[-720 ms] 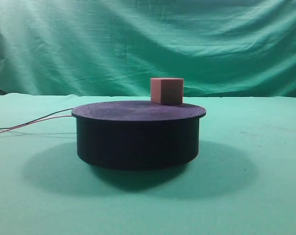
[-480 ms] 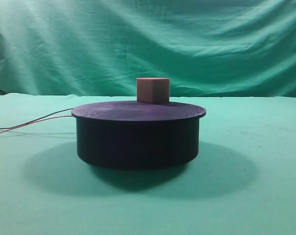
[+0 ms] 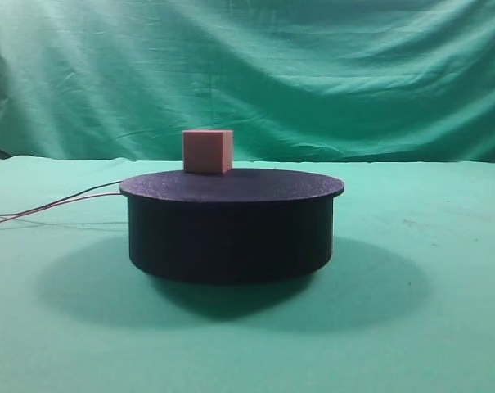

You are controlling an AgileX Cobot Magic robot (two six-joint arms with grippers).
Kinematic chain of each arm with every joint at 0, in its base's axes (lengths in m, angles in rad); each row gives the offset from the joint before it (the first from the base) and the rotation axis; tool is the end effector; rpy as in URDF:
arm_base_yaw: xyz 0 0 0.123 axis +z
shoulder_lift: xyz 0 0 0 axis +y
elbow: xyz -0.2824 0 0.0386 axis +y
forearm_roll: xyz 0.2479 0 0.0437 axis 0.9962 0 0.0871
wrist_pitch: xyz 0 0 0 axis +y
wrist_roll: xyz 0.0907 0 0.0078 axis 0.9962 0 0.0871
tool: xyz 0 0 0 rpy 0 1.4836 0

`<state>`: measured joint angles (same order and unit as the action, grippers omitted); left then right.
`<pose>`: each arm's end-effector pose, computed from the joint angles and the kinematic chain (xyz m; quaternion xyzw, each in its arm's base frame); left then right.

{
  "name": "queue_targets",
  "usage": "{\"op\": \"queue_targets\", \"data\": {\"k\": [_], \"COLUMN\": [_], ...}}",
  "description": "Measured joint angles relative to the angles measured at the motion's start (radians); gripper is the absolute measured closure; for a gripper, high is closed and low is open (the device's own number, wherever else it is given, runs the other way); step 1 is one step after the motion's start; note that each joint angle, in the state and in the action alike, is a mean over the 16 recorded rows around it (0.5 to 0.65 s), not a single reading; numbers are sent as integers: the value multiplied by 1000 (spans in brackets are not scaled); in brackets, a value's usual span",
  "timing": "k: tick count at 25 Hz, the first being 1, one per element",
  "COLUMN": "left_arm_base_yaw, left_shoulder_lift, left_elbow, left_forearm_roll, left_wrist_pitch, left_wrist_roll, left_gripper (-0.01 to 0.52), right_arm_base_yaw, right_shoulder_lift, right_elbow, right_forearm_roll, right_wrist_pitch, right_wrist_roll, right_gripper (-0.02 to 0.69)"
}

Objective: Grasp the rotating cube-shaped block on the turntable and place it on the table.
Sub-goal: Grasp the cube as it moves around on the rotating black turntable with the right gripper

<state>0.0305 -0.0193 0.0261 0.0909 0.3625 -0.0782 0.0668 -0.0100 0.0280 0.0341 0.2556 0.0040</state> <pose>0.0524 0.0045 0.1728 -0.0191 0.7988 0.0241 0.6008 0.0551 0.0045 0.1810 -0.0142 0.7697 0.0364 0.6372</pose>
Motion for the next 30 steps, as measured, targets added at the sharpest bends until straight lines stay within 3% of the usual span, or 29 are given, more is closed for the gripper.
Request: {"op": "queue_targets", "data": {"k": [9,17,26,30], "left_arm_base_yaw": [0,0,0,0], "left_shoulder_lift": [0,0,0,0], "left_elbow": [0,0,0,0], "left_forearm_roll": [0,0,0,0], "left_wrist_pitch": [0,0,0,0], "left_wrist_roll": [0,0,0,0], "left_gripper": [514,514,514,514], "right_arm_base_yaw": [0,1,89,171], "right_shoulder_lift": [53,248,552,688], "right_elbow": [-69,-216,-383,-451], "right_forearm_roll": [67,140,324,400], "right_wrist_pitch": [-151,-25,180,236], "right_wrist_roll": [15,21,-258,-415], "right_gripper": [665,665,665,634]}}
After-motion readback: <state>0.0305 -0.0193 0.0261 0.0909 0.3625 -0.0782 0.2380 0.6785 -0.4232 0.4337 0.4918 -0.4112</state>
